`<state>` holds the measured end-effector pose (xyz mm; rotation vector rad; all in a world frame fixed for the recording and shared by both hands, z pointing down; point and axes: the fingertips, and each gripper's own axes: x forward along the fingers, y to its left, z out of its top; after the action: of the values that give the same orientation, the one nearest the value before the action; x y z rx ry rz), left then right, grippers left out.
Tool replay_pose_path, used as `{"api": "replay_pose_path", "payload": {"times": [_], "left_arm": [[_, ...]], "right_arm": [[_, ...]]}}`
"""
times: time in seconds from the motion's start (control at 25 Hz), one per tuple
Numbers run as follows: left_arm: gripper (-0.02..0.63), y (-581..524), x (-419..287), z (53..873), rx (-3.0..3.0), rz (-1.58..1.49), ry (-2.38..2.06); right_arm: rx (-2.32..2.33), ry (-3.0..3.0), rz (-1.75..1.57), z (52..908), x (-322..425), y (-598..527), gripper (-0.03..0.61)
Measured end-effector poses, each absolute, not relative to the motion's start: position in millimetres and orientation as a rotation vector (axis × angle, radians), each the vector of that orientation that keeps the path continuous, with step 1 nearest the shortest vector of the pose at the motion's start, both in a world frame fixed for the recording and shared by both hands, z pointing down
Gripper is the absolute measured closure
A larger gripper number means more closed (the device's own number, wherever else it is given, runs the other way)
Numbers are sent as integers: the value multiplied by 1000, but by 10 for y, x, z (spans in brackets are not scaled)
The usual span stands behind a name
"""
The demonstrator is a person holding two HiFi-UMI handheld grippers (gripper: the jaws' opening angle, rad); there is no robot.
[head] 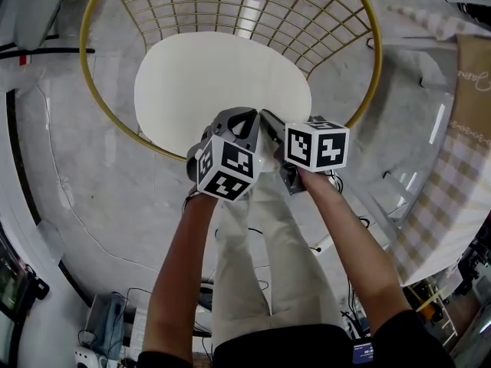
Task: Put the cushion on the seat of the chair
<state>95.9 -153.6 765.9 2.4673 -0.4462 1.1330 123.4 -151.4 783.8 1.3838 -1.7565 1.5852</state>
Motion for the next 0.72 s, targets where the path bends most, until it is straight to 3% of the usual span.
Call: {"api": "replay_pose_path", "payload": {"times": [0.72], "left_arm": [[609,-1564,1001,8005,2402,1257,-377]], "right_arm": [[1332,-1712,1552,8068,1253,-1516,423]]}}
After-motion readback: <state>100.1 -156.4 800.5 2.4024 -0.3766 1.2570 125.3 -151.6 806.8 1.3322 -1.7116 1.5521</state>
